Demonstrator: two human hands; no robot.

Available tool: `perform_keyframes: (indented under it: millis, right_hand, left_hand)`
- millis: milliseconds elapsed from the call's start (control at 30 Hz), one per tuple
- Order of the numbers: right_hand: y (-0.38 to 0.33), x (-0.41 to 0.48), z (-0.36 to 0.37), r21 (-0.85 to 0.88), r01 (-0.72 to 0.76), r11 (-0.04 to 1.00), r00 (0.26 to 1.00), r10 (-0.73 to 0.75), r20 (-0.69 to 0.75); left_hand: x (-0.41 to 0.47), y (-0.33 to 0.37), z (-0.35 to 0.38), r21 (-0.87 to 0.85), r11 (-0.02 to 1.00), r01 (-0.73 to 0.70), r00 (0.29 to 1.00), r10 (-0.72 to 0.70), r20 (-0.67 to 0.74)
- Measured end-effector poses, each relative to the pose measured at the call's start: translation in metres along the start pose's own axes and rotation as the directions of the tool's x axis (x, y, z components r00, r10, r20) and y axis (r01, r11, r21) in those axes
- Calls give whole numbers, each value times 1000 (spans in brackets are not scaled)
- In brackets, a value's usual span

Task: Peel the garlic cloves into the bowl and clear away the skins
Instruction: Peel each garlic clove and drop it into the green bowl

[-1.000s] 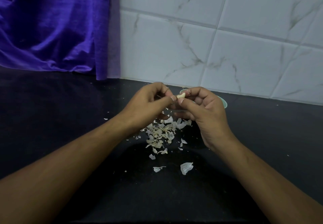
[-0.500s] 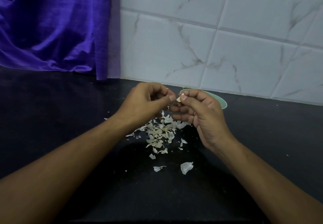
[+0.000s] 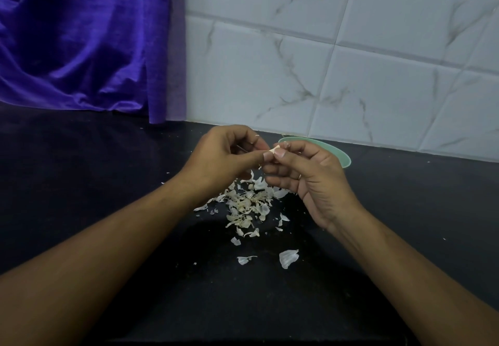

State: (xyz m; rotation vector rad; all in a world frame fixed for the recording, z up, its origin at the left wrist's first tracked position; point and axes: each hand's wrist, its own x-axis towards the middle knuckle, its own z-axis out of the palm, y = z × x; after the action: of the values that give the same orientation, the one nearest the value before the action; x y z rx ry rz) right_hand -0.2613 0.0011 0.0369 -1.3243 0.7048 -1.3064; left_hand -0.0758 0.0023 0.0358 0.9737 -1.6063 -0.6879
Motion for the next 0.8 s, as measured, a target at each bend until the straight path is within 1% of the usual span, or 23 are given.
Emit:
perform_keyframes:
  millis: [167,267,433,600,700,800]
  right_hand:
    - [-3,-1,1,6,15,1000,999,-15,38]
    - [-5,-2,1,33,-29,999,997,26,68]
    - [-8,-4,1,57,-104,993,987,96,129]
    - [-9,-5,1,62,-126,990,982,116,151]
    - [-10,-6,1,67,-124,990,982,113,149]
    - [-9,-5,1,87,-119,989,986,107,127]
  left_hand:
    - [0,2,-1,-154,985,75,996,-68,48]
    - [0,5,-3,-225,966,131,988,-108,113]
    - [0,6,-9,-283,937,205,954,-126,272]
    - [-2,7,-10,-312,918,244,926,-125,357]
    - [-2,7,-8,-321,914,246,918,-113,380]
    - [-2,7,-5,-324,919,224,933,-106,344]
